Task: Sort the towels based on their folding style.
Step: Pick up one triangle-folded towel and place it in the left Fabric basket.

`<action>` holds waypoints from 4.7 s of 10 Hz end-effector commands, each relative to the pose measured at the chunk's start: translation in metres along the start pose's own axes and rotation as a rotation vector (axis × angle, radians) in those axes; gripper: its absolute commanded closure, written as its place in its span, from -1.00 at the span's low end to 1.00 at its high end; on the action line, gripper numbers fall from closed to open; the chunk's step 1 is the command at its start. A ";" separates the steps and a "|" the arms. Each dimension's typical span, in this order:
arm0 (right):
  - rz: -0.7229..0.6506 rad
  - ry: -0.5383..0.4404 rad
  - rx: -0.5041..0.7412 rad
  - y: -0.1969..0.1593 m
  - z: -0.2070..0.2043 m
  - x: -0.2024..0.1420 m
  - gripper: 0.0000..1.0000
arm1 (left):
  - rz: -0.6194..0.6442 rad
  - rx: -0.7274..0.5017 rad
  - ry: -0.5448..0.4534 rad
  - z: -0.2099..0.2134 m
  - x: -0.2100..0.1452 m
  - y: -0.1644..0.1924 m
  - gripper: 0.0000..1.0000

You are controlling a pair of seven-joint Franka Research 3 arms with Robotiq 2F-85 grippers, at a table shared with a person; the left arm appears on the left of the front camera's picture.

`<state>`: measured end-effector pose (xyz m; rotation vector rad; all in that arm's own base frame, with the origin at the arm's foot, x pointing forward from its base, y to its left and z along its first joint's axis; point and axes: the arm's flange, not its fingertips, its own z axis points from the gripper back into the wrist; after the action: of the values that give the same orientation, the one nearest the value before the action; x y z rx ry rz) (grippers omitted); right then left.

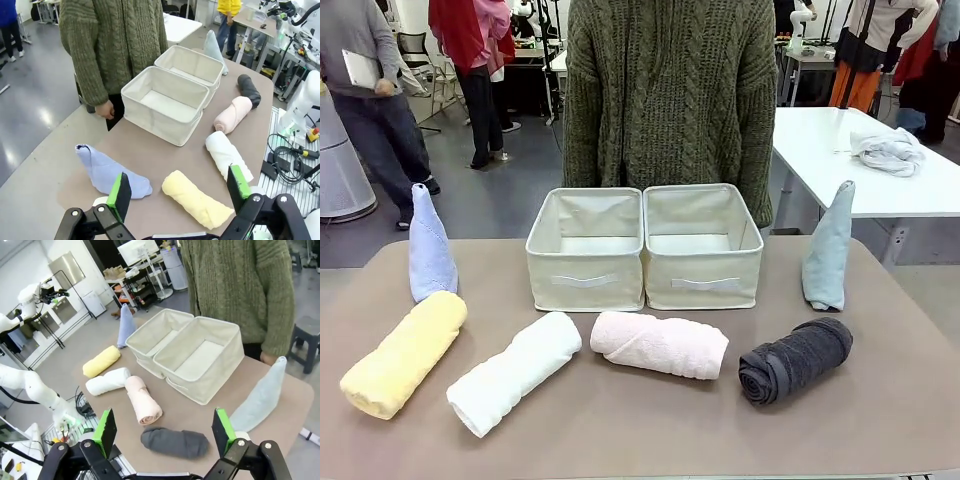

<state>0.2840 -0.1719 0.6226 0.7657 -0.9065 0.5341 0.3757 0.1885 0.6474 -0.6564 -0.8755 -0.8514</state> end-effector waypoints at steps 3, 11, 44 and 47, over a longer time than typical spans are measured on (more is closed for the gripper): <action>0.015 -0.019 0.019 -0.002 -0.001 0.002 -1.00 | -0.006 -0.001 -0.004 0.001 0.001 0.001 -1.00; 0.015 -0.019 0.019 -0.002 -0.001 0.002 -1.00 | -0.006 -0.001 -0.004 0.001 0.001 0.001 -1.00; 0.015 -0.019 0.019 -0.002 -0.001 0.002 -1.00 | 0.754 0.800 0.730 -0.296 0.028 0.112 -1.00; 0.015 -0.019 0.019 -0.002 -0.001 0.002 -1.00 | 0.839 0.883 0.712 -0.328 0.032 0.138 -1.00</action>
<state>0.2849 -0.1729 0.6218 0.7683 -0.9007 0.5358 0.6128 -0.0031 0.4885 0.0682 -0.1990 0.1033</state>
